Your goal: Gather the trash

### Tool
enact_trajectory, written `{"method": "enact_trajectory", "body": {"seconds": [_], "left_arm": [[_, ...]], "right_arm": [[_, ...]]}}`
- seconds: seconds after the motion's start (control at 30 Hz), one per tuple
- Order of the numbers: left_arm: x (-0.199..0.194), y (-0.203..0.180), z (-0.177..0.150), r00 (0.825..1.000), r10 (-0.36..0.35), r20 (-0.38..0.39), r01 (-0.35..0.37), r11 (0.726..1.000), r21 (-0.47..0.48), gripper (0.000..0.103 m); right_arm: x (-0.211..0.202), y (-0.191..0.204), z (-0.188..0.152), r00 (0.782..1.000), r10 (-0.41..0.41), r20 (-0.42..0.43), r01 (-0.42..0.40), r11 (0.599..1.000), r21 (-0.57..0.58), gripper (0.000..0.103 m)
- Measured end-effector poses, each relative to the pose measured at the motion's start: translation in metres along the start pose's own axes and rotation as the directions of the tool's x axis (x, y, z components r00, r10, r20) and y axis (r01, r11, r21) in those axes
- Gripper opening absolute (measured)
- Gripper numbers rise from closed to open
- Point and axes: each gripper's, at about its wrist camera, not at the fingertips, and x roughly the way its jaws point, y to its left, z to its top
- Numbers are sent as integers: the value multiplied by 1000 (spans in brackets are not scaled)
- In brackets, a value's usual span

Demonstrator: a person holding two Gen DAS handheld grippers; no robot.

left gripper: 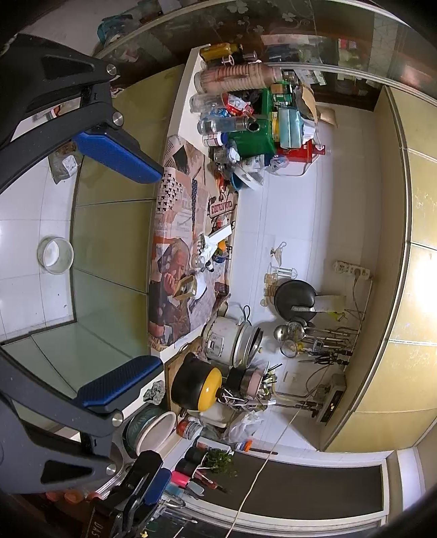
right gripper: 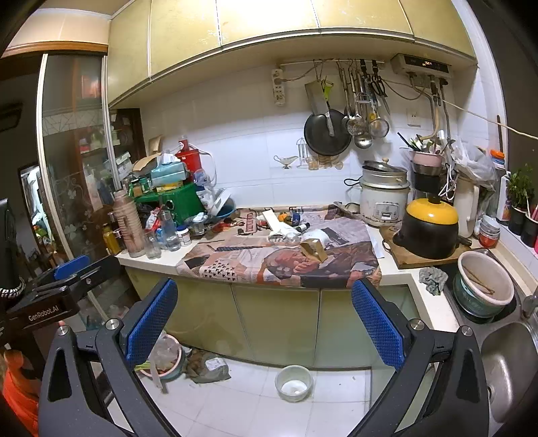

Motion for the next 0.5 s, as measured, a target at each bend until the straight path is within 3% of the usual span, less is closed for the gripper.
{"method": "enact_trajectory", "body": {"seconds": [0.5], "left_arm": [[8, -11, -1, 1000, -11, -7, 11, 1000, 12, 103]], "right_arm": [[0, -9, -2, 1000, 1, -9, -1, 1000, 10, 103]]}}
